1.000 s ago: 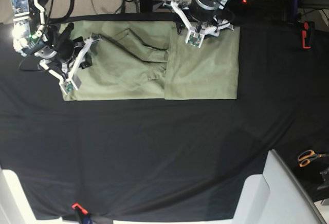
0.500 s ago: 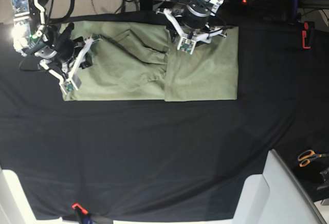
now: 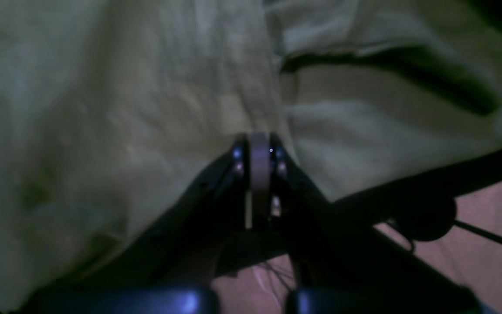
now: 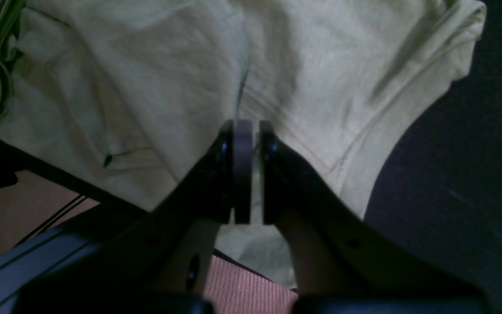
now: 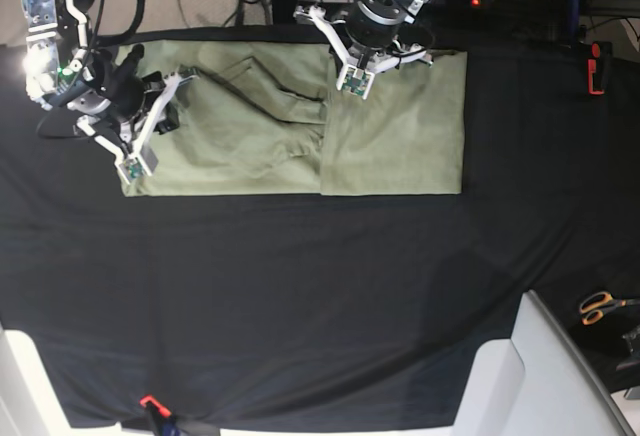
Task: Fold the T-shirt properly
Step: 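Grasp the shirt edge with the left gripper and fold it over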
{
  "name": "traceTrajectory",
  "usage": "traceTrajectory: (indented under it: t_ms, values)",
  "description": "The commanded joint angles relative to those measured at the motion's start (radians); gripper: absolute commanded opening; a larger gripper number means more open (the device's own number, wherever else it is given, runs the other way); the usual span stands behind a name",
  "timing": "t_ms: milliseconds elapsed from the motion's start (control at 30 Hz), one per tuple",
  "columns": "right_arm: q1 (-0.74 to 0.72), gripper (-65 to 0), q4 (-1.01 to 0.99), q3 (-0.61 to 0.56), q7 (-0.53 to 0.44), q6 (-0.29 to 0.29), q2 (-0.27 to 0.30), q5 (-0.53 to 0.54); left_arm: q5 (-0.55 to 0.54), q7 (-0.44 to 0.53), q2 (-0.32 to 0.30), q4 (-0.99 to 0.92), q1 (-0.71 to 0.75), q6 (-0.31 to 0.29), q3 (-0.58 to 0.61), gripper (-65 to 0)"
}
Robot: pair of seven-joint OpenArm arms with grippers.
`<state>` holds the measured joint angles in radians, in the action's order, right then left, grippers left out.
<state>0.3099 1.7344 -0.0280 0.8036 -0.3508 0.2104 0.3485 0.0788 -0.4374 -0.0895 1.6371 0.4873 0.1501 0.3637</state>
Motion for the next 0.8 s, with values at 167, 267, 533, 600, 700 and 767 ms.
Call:
traceTrajectory:
  t_ms: [167,267,533,600,700,767]
  values:
    - [-0.01,-61.5,0.017,-0.002,-0.019,-0.003,0.007,0.01,0.0,-0.048,0.003,0.022,-0.011,0.001,0.008,-65.0]
    - [-0.01,-61.5,0.017,-0.002,-0.019,-0.003,0.007,0.01,0.0,-0.051,0.009,0.022,-0.011,0.001,0.01,-65.0]
    - [-0.01,-61.5,0.017,-0.002,-0.019,-0.003,0.007,0.01,-0.001,-0.051,0.01,0.022,-0.011,0.001,0.059,-65.0]
    - [-0.01,-61.5,0.017,-0.002,-0.019,-0.003,0.007,0.01,-0.001,-0.051,0.01,0.022,-0.011,0.001,0.059,-65.0]
    - [-0.01,-61.5,0.017,-0.002,-0.019,-0.003,0.007,0.01,-0.001,-0.053,0.01,0.022,-0.011,0.001,0.059,-65.0]
    - [-0.01,-61.5,0.017,-0.002,-0.019,-0.003,0.007,0.01,-0.001,-0.053,0.01,0.022,-0.011,-0.001,0.059,-65.0]
